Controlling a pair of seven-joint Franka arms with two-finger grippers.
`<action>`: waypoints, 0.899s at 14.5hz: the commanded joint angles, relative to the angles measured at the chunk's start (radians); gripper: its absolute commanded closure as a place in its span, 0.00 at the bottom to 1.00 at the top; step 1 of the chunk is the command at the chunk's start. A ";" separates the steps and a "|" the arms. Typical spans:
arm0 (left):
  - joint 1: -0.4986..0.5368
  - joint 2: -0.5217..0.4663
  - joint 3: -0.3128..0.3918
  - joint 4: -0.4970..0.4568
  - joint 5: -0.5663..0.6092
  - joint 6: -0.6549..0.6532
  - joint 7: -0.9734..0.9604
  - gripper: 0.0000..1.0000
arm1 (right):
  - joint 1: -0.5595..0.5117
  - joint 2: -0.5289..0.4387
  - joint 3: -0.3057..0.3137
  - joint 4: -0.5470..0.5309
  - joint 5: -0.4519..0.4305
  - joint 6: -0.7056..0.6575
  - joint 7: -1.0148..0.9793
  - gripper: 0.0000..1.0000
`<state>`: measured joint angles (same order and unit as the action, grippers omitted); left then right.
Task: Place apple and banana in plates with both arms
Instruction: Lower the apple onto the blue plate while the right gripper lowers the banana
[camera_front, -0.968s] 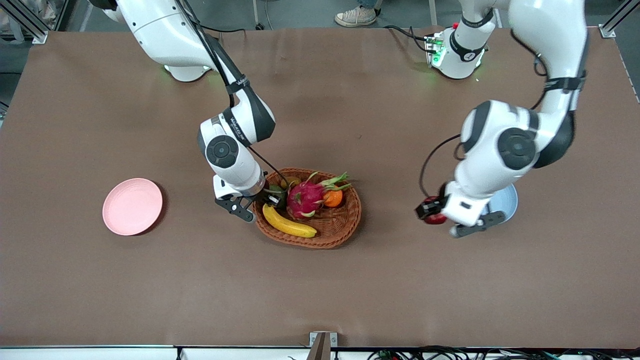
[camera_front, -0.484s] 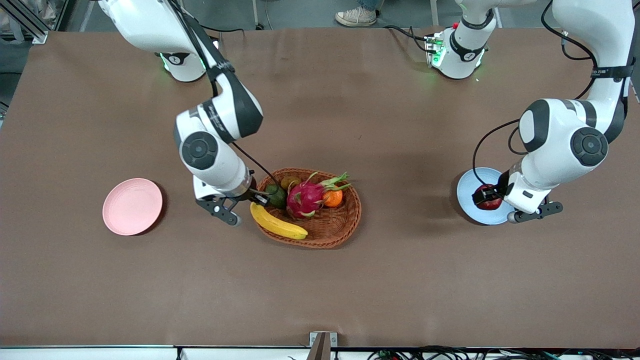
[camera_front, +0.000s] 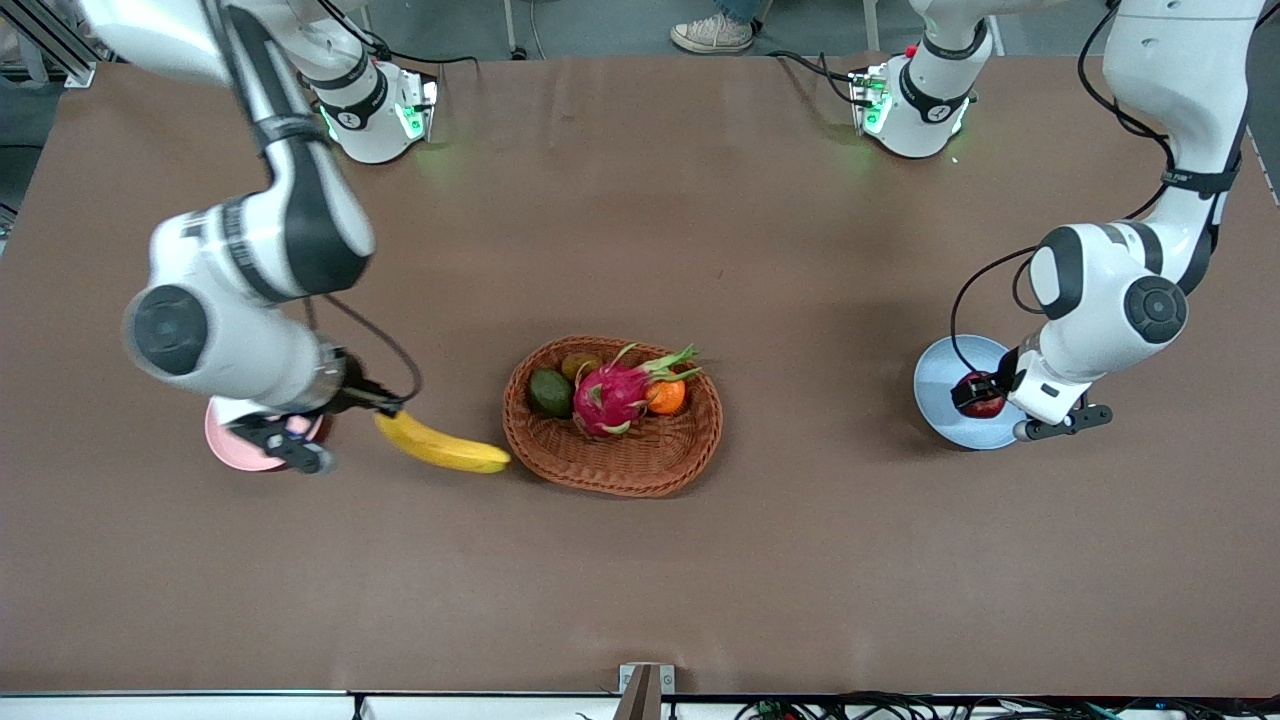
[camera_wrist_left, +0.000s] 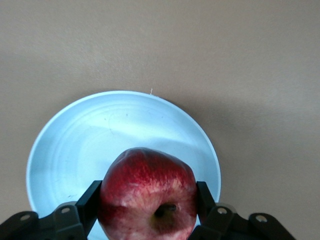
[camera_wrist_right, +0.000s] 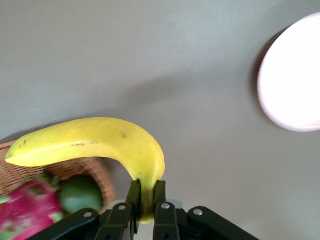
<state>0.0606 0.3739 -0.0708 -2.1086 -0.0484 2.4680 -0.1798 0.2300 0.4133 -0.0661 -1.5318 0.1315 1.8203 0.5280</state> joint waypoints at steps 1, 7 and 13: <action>0.001 0.003 -0.001 -0.008 -0.005 0.012 0.011 0.59 | -0.156 -0.057 0.020 -0.103 0.008 0.013 -0.246 1.00; 0.001 0.007 -0.001 -0.008 -0.005 0.012 0.011 0.00 | -0.408 -0.057 0.022 -0.232 0.010 0.091 -0.607 0.99; 0.007 -0.047 -0.001 -0.005 -0.005 -0.004 0.006 0.00 | -0.544 -0.045 0.023 -0.304 0.057 0.162 -0.787 0.99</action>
<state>0.0618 0.3778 -0.0710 -2.1007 -0.0484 2.4725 -0.1798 -0.2750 0.4025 -0.0669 -1.7897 0.1488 1.9608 -0.2240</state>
